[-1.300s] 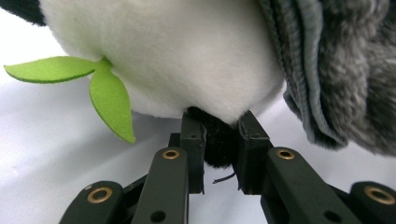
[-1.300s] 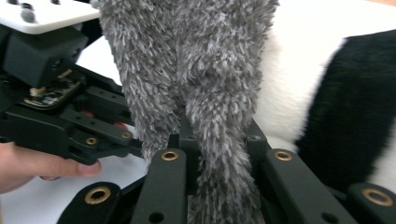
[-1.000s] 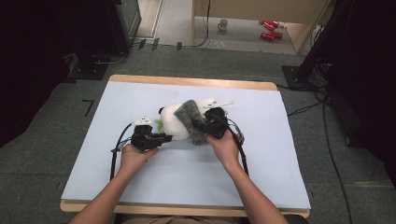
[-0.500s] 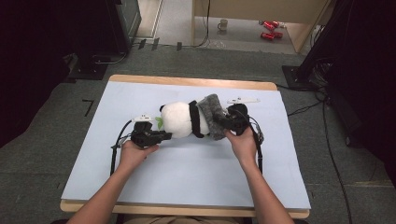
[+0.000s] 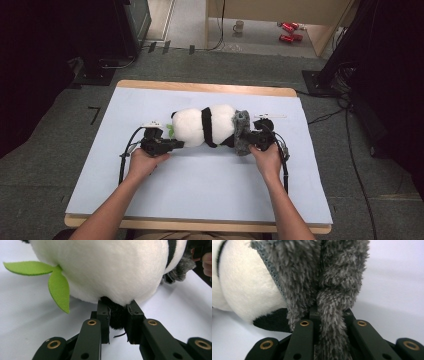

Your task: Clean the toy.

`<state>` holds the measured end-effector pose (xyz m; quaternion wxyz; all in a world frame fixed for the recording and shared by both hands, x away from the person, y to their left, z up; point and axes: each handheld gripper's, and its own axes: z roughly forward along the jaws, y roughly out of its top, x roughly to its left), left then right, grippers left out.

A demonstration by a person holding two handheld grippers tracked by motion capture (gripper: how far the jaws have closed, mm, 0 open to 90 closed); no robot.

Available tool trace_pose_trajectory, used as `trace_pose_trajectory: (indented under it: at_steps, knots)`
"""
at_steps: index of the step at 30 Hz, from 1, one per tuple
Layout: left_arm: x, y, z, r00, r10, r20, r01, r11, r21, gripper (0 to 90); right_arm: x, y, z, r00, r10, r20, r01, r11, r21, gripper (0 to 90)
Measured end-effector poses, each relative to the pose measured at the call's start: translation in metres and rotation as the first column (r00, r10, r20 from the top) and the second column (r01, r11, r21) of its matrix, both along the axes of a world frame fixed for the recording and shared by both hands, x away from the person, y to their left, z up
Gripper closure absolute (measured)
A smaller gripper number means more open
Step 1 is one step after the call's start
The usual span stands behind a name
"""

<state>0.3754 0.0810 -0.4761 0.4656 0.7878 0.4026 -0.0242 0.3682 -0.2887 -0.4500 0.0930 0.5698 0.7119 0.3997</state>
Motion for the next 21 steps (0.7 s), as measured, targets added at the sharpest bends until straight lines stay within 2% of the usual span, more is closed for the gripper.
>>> trace_pose_trajectory:
  at_steps: [2,4,8,12,13,15,18,21]
  knots:
    - [-0.002,-0.002,0.001,0.9996,-0.014,0.023,0.014,0.9998,0.011,77.1,-0.001,0.000,0.002,0.9999,0.015,0.004,-0.015,1.000,0.009,79.3]
    - [-0.002,-0.003,0.001,0.9996,-0.020,0.021,0.020,0.9998,0.003,77.5,-0.004,0.002,0.006,0.9996,0.028,0.005,-0.028,1.000,0.006,79.5]
    - [-0.003,-0.003,0.004,0.9991,-0.043,-0.001,0.043,0.9987,-0.026,78.6,-0.009,0.006,0.012,0.9992,0.039,-0.001,-0.039,0.999,0.007,79.6]
    - [-0.006,-0.002,0.012,0.9953,-0.096,-0.016,0.095,0.9940,-0.054,79.1,-0.015,0.007,0.018,0.9983,0.057,-0.007,-0.057,0.997,0.044,79.6]
    - [-0.009,-0.002,0.015,0.9937,-0.111,-0.012,0.111,0.9926,-0.050,79.1,-0.018,0.008,0.021,0.9977,0.067,-0.009,-0.067,0.996,0.058,79.6]
    - [-0.014,-0.002,0.021,0.9916,-0.129,-0.004,0.129,0.9911,-0.031,79.0,-0.025,0.012,0.026,0.9965,0.083,-0.011,-0.082,0.995,0.055,79.4]
    - [-0.021,0.002,0.030,0.9921,-0.125,-0.006,0.125,0.9921,-0.004,79.0,-0.035,0.016,0.032,0.9949,0.099,-0.020,-0.099,0.995,0.023,79.4]
    - [-0.027,0.012,0.034,0.9946,-0.103,-0.007,0.103,0.9947,-0.004,79.0,-0.041,0.016,0.040,0.9939,0.110,0.000,-0.110,0.993,0.031,79.4]
